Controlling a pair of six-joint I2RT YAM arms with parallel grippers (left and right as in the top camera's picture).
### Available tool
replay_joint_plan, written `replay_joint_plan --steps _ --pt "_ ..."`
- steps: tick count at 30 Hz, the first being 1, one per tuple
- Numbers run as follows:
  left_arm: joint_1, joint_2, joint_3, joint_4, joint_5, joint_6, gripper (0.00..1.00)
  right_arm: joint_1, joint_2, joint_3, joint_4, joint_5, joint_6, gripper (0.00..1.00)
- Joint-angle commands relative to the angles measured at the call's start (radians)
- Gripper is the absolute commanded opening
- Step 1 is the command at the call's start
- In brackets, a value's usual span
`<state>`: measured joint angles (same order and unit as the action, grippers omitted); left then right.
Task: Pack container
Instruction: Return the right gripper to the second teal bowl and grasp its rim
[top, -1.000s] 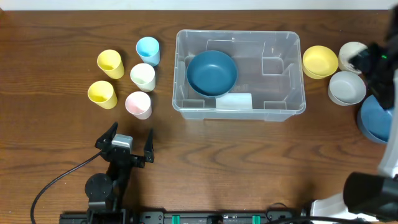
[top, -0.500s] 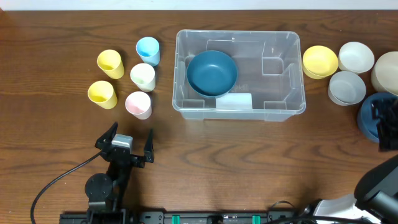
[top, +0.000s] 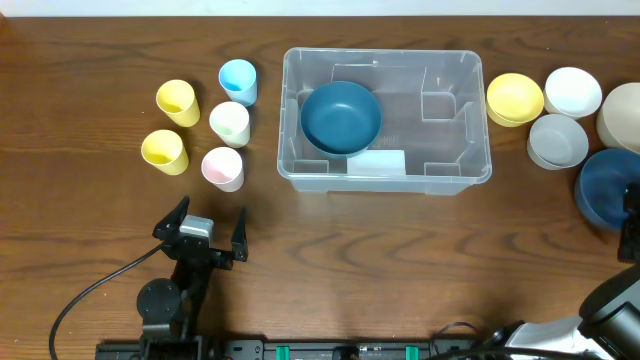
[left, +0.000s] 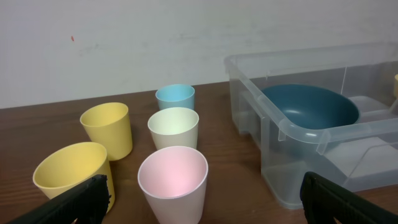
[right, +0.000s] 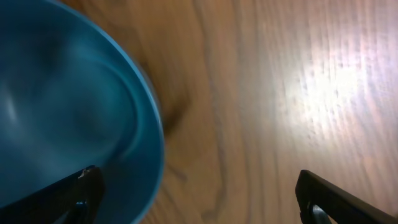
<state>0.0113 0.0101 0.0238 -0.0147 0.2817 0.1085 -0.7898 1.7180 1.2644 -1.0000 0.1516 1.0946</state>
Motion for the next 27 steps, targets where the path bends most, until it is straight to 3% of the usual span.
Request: replay_joint_plan --steps 1,8,15,18,22,27 --pt "0.005 -0.006 -0.02 -0.032 0.006 -0.001 0.98 -0.002 0.003 -0.071 0.045 0.005 0.006 0.99" --pt "0.005 -0.006 -0.02 -0.032 0.006 -0.001 0.98 -0.005 0.003 -0.186 0.205 0.006 -0.027 0.99" --pt "0.005 -0.006 -0.02 -0.032 0.006 -0.001 0.98 -0.006 0.003 -0.192 0.186 0.018 -0.036 0.98" --pt "0.005 -0.006 -0.02 -0.032 0.006 -0.001 0.98 -0.012 0.003 -0.198 0.172 0.028 -0.028 0.83" --pt "0.005 -0.006 -0.02 -0.032 0.006 -0.001 0.98 -0.038 0.003 -0.204 0.148 0.029 -0.025 0.51" --pt "0.005 -0.006 -0.02 -0.032 0.006 -0.001 0.98 -0.092 0.003 -0.215 0.111 0.028 -0.008 0.21"
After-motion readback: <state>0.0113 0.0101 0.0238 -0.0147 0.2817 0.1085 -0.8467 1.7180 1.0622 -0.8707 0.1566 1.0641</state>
